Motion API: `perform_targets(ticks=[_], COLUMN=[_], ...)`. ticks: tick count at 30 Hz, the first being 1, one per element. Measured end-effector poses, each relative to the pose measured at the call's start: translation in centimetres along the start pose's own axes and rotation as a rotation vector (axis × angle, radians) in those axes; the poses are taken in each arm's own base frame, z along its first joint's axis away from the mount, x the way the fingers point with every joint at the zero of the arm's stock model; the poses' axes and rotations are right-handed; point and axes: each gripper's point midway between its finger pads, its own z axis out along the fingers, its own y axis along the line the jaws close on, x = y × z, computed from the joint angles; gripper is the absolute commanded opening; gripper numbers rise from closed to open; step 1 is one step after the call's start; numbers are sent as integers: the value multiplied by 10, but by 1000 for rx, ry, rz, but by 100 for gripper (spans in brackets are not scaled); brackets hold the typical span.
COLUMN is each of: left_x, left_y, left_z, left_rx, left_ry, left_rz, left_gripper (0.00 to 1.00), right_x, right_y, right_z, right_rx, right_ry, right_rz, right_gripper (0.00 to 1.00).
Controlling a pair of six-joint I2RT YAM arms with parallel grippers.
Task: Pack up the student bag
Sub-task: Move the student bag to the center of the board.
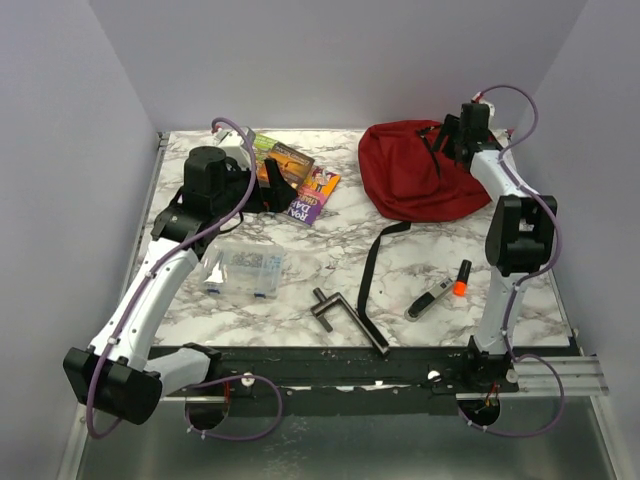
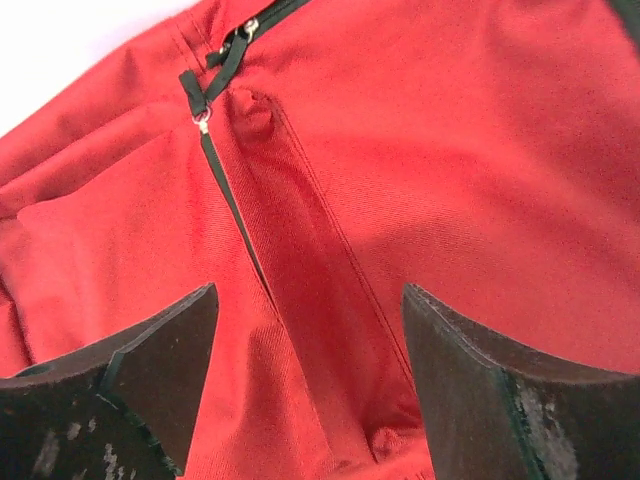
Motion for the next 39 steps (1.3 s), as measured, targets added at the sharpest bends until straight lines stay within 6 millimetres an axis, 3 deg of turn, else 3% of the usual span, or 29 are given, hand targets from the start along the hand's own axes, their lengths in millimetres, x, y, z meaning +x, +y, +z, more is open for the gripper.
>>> perform_targets(ticks=[5, 11, 17, 22, 26, 33, 39], left_x=[10, 20, 33, 46, 63, 91, 89], left_y=[-1, -5, -7, -11, -21, -48, -68], left_z=[10, 23, 38, 51, 65, 101, 132], left_rx=[28, 70, 105, 111, 119, 128, 151], left_ry=[48, 98, 159, 209, 273, 395, 436], left_rz=[-22, -59, -113, -162, -222, -325, -383], left_gripper=[98, 98, 99, 99, 98, 98, 98], right_x=[21, 39, 60, 83, 108, 146, 173], right_y=[9, 19, 19, 17, 16, 34, 47], right_z=[26, 31, 33, 31, 13, -47, -74], right_rx=[-57, -127, -156, -182, -225, -335, -392], right_ry=[69, 126, 168, 210, 249, 299, 332], right_rz=[-51, -75, -90, -92, -70, -40, -17], right_gripper=[69, 66, 33, 18, 13, 11, 13])
